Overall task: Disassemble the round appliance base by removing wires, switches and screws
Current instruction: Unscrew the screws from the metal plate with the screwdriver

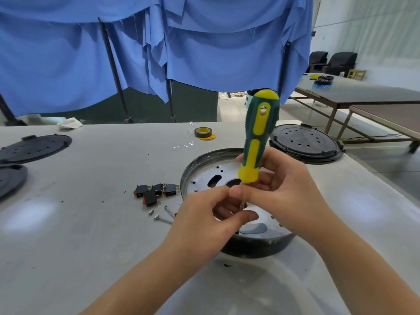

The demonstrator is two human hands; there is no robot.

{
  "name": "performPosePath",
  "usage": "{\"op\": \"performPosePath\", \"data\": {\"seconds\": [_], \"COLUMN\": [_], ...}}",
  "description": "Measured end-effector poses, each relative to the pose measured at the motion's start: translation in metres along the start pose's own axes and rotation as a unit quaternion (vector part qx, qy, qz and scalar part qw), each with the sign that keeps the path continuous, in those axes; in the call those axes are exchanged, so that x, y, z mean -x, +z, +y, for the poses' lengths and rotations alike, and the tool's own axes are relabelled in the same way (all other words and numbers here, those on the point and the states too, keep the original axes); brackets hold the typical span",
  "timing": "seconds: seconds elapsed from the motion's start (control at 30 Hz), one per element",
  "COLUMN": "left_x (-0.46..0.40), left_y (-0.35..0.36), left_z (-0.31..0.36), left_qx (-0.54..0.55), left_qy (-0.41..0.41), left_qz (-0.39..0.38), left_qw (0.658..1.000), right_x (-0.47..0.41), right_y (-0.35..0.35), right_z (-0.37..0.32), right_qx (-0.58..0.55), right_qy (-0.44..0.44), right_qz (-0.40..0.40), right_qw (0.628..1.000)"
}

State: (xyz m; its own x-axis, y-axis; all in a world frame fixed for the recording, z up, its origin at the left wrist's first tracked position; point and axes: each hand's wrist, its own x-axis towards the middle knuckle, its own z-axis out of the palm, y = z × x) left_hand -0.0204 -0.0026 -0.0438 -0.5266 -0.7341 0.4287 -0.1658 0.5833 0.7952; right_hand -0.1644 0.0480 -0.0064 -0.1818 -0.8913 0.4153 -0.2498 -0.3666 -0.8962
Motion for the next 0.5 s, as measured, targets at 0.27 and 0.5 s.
{"op": "performPosePath", "data": {"seconds": [0.27,0.5], "left_x": [-0.001,-0.003], "left_y": [-0.011,-0.012], "left_z": [0.003,0.006], "left_qx": [0.027,0.015], "left_qy": [-0.006,-0.019], "left_qz": [-0.083,-0.075], "left_qw": [0.996,0.997], "right_x": [-0.004,-0.003], "right_y": [-0.006,-0.006], "right_z": [-0.003,-0.004], "right_qx": [-0.034,-0.081], "right_qy": [0.039,0.041], "right_qz": [0.001,-0.051], "right_qw": [0.999,0.995]}}
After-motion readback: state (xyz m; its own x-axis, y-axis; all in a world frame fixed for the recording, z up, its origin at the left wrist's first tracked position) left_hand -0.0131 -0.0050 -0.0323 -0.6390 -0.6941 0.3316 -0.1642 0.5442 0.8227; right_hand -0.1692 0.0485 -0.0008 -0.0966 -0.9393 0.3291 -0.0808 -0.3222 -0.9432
